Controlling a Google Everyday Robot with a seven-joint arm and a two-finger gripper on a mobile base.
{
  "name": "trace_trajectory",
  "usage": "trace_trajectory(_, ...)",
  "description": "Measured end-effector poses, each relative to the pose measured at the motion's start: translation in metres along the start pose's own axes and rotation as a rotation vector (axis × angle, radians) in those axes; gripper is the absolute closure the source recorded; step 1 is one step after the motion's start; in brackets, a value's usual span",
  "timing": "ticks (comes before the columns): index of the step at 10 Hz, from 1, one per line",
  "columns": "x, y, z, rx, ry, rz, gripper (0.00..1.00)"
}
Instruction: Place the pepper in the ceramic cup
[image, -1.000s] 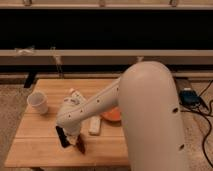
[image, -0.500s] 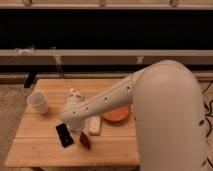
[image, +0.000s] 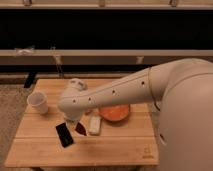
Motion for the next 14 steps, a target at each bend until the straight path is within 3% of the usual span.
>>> trace_trajectory(2, -0.023, -0.014, -0.03, 0.022, -0.045, -0.053, 1.0)
trace_trajectory(4, -0.064, -0.029, -0.051, 0.041, -0.11, -0.127, 1.0)
trace_trajectory(10, -0.164, -0.062, -0.087, 0.068, -0.26, -0.298, 1.0)
trace_trajectory(14, -0.217, -0.081, -0.093, 0.061, -0.345, -0.369, 1.0)
